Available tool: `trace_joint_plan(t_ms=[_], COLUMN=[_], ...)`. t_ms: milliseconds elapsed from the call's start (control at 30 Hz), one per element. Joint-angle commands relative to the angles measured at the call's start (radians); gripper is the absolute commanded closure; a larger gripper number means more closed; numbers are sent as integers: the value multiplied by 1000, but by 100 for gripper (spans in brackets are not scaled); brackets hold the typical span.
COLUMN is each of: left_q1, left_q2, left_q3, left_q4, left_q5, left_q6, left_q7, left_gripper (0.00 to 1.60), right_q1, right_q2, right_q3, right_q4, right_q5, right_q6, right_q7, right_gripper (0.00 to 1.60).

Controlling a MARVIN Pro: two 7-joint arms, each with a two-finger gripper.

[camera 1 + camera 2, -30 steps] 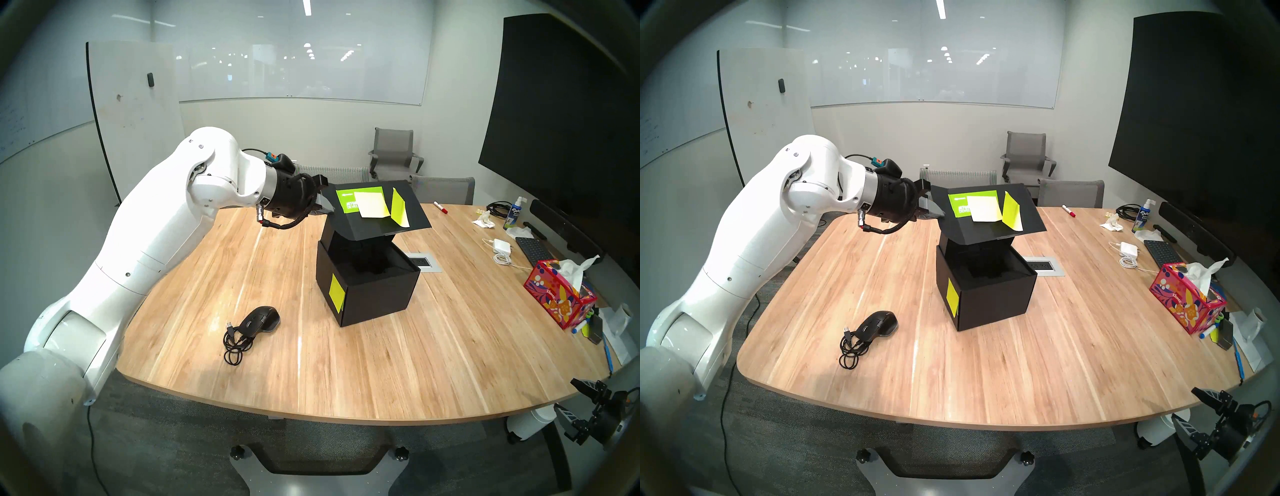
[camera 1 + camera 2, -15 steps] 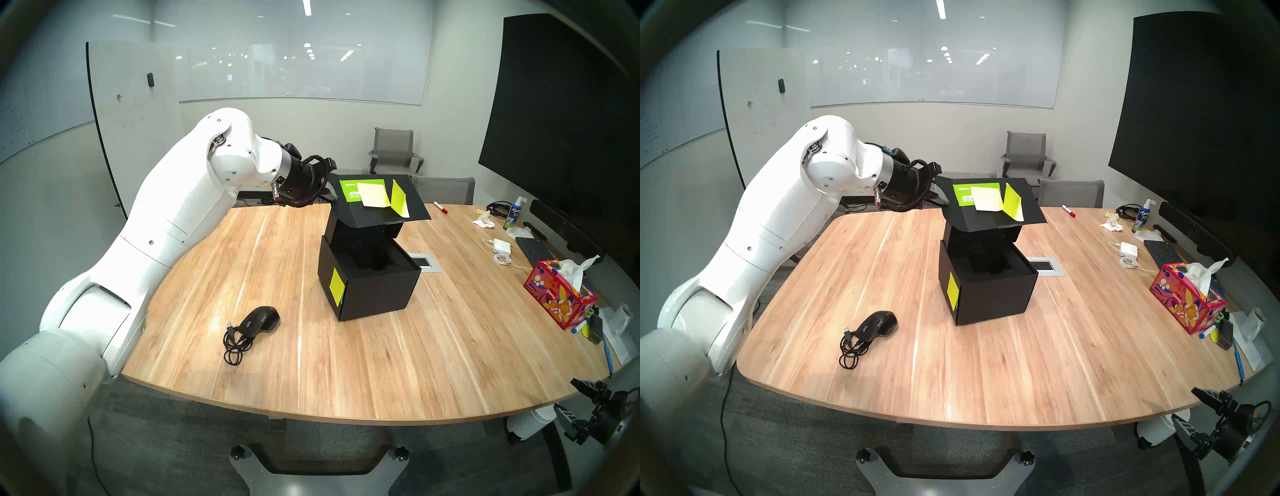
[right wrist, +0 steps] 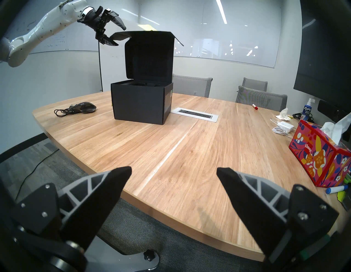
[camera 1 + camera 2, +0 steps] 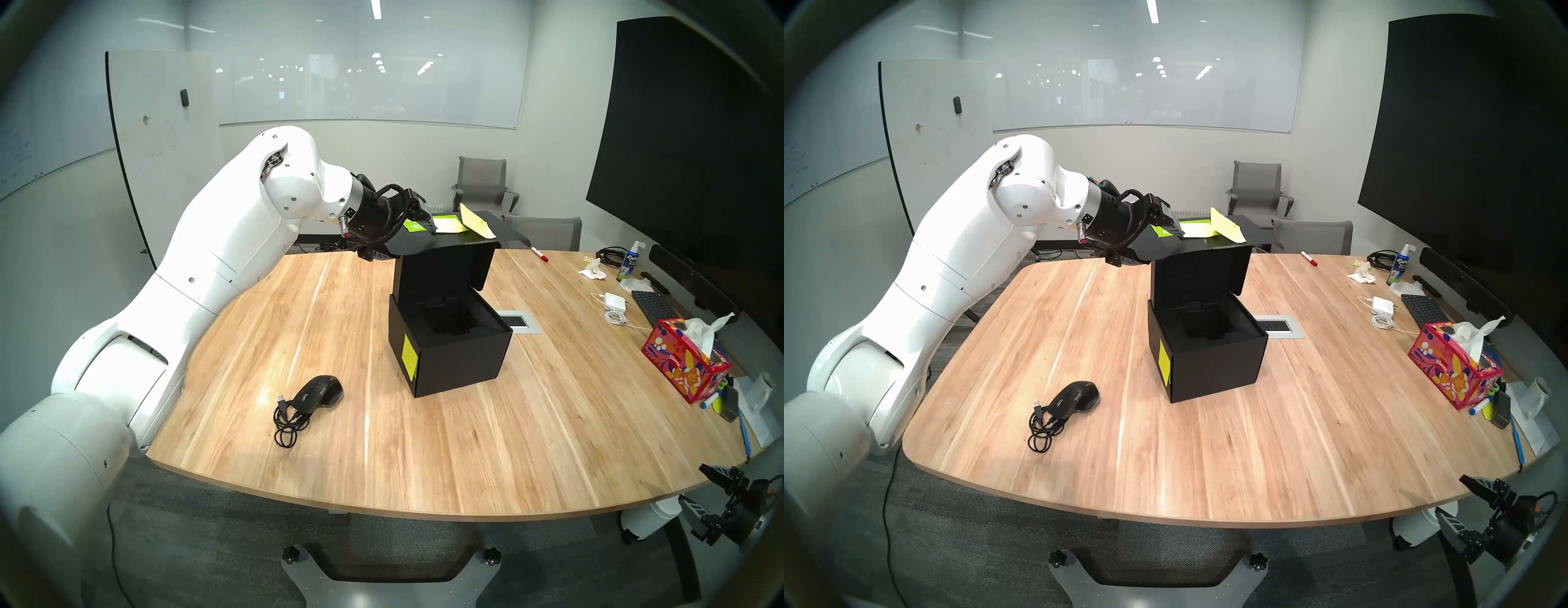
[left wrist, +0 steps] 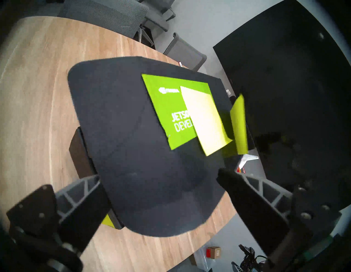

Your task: Open the box and place the mouse inside

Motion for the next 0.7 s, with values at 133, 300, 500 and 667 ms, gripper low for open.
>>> trace_joint_plan(t_ms=[133,300,500,667], left_q1=[-70,-78,-63,-42], left_q2=[-11,14,87,163], left_q3=[9,5,-12,-30], left_q4=[57,64,34,1], left_q5=[0,-18,-66,-103], left_q6=[20,40,85,94], left_q7=[8,1,-20,-49], left_gripper=[0,0,0,0], right_q1=[-2,-2,-2,-2], right_q2=[3,3,2,2], right_q3=[6,6,5,5], right_q4=[-7,-7,-7,-7], right_q5=[11,10,10,9], right_q6=[-1,-1,-1,-1], right_q7=[0,0,0,0], right_gripper=[0,0,0,0])
